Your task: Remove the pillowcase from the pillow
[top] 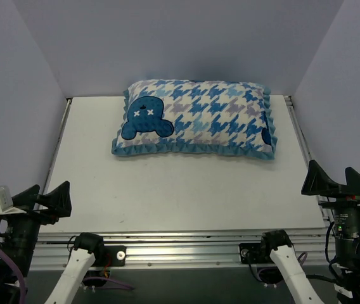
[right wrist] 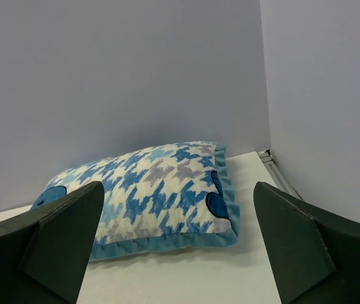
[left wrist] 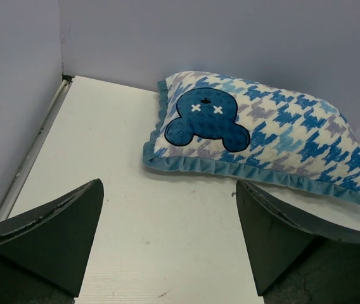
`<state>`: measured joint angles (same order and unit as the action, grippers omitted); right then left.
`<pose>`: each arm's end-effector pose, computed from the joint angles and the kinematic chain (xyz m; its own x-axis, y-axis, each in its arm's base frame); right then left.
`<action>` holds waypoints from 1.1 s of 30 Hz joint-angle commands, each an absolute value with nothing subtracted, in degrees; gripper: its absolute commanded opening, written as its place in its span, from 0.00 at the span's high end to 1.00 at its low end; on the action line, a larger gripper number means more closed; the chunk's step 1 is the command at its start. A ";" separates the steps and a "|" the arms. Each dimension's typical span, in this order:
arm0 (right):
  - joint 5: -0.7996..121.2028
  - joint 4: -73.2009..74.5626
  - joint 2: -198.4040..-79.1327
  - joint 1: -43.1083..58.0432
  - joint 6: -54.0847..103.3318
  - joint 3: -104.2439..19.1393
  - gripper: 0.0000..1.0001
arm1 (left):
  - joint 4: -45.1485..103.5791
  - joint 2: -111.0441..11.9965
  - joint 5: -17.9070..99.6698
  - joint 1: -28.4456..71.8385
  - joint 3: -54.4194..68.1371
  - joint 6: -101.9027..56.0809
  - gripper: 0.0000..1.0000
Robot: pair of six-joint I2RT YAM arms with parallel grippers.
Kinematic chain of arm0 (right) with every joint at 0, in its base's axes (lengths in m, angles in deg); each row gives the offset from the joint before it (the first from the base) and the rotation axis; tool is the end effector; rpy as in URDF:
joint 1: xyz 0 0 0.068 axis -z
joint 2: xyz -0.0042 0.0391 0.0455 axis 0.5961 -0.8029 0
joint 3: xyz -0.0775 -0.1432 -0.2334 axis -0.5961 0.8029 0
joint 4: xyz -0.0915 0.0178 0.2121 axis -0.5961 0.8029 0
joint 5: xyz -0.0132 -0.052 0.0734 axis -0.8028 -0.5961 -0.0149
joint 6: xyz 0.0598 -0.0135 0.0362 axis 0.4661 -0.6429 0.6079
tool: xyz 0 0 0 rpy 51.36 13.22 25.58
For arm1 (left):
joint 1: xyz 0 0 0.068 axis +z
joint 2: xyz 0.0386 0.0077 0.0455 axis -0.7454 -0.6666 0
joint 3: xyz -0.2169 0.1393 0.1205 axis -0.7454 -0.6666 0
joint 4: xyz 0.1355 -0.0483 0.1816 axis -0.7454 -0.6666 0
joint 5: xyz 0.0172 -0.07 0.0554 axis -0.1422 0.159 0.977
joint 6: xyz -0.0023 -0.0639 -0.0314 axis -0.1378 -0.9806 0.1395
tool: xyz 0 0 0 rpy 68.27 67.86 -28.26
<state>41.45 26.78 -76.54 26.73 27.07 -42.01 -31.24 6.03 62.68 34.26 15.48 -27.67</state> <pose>-0.0558 -0.0211 0.4779 0.4790 0.2435 -0.8434 -0.0810 0.9689 0.2337 -0.0529 0.0273 0.4285 0.0400 -0.2918 -0.9556 0.0192 0.9565 -0.2912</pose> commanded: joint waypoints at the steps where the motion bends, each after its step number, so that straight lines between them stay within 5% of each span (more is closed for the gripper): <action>1: 40.78 22.50 -76.94 26.40 27.21 -41.10 0.00 | -31.07 6.20 63.65 34.05 14.67 -27.94 0.06; 18: 47.36 24.79 -92.21 26.40 49.00 -28.36 0.00 | -14.57 -4.78 57.14 34.13 -2.19 -28.82 0.06; 24: 58.09 10.39 -102.41 26.22 59.98 -17.65 0.00 | -7.18 -10.33 57.32 34.13 -9.14 -28.21 0.06; 33: 55.12 -11.84 -122.01 23.68 62.81 -13.06 0.00 | -4.09 -9.71 56.53 35.89 -16.71 -28.38 0.06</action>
<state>56.40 -0.08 -118.64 25.28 61.32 -12.33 -9.36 -11.18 57.44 35.35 -16.84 -28.54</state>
